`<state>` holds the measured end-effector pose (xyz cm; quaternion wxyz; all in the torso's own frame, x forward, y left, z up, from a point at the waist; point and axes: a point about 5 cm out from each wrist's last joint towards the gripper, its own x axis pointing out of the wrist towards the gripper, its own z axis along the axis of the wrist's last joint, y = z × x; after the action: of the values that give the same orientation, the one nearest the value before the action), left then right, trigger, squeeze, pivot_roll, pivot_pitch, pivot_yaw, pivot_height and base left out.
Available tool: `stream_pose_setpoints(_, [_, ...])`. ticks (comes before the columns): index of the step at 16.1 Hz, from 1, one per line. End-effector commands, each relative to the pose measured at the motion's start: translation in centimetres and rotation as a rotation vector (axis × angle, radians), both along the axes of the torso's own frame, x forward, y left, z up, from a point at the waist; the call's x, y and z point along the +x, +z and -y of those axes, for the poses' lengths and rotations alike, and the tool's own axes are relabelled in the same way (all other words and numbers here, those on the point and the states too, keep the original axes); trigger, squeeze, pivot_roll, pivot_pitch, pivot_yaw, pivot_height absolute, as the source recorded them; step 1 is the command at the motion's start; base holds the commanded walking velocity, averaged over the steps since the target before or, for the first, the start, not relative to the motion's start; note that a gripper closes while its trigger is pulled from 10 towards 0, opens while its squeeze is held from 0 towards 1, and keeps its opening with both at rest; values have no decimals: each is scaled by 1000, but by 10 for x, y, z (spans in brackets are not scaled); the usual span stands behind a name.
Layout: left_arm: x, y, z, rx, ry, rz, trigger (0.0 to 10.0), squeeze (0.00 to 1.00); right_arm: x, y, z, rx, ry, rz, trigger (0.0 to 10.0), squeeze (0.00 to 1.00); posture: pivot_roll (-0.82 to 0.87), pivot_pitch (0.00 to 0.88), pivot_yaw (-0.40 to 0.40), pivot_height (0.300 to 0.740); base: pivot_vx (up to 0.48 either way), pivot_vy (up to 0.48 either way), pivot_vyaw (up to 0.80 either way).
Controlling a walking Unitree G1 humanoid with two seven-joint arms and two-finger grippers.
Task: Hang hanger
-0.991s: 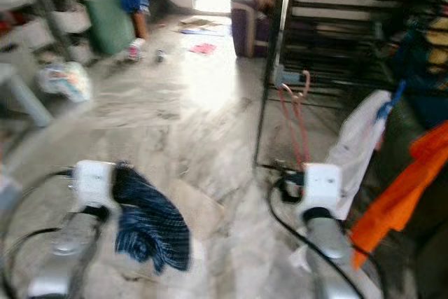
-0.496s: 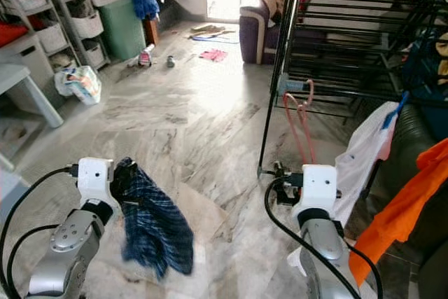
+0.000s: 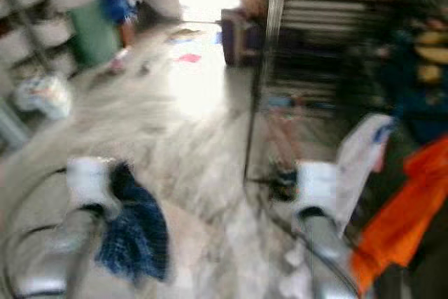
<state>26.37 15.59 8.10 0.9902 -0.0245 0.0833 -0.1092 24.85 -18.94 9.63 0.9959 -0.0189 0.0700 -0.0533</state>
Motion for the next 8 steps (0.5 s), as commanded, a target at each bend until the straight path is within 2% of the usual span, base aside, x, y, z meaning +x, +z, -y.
stream_pose_setpoints(1, [2,6,-11,20,18,20,10000,0,2,4,-8,13,18,14,10000,0,-33,0,13,740,334,0,0])
stream_pose_setpoints(2, [2,6,-10,18,17,16,10000,0,1,4,-8,12,16,14,10000,0,-34,0,13,740,292,0,0])
stream_pose_setpoints(8, [2,2,-12,43,51,-5,10000,0,-1,1,-6,7,15,-11,10000,0,-38,6,13,740,0,0,0])
